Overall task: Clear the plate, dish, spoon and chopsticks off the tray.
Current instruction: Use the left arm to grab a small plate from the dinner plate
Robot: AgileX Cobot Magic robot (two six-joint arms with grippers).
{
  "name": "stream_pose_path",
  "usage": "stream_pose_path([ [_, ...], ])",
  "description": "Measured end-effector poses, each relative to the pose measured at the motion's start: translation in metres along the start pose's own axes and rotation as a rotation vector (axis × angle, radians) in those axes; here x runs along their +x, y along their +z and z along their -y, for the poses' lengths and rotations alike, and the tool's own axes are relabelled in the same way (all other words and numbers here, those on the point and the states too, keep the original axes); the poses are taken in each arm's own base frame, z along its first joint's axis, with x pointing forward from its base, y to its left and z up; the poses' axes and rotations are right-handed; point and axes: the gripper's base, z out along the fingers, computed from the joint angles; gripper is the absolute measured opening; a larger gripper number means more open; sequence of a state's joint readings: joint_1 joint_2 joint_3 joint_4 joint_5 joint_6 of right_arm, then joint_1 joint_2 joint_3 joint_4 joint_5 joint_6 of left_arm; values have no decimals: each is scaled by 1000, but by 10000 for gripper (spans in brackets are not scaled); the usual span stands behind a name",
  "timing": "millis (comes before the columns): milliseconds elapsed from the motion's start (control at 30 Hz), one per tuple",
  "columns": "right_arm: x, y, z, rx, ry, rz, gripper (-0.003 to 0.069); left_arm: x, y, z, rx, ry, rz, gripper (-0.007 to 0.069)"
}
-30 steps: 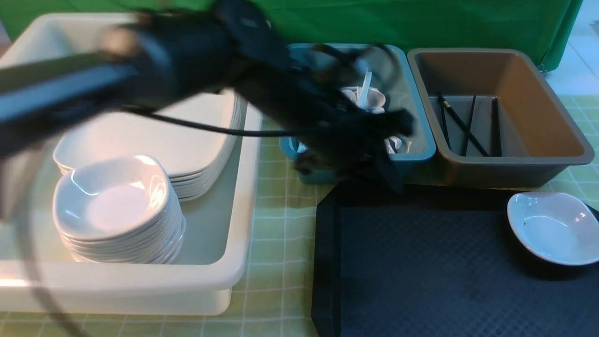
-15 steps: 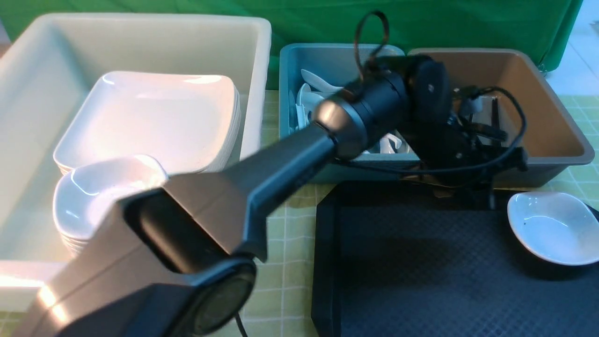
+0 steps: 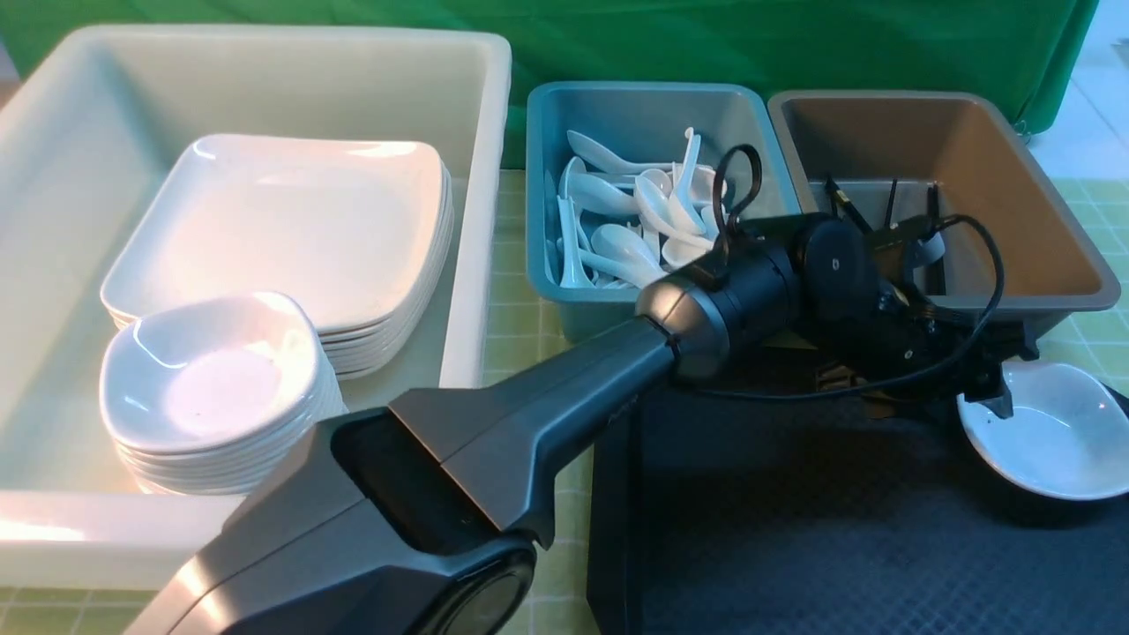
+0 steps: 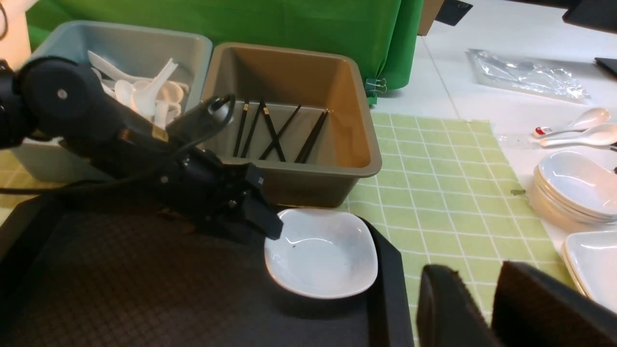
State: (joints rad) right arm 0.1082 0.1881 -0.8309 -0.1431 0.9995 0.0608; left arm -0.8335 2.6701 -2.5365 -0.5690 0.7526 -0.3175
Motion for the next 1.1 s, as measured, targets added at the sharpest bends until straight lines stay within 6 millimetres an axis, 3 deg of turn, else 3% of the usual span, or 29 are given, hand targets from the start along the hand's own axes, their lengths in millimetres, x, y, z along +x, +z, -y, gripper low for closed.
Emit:
stream_pose_path([
  [233,0,0,0,0,0,0,167,5,14,-5,3,8,34,355],
  [667,0,0,0,0,0,2,176,4,17,-6,23,-1,61,349],
  [1100,0,0,0,-1,1,5,181,10,12,-2,23,-10,-55,349],
])
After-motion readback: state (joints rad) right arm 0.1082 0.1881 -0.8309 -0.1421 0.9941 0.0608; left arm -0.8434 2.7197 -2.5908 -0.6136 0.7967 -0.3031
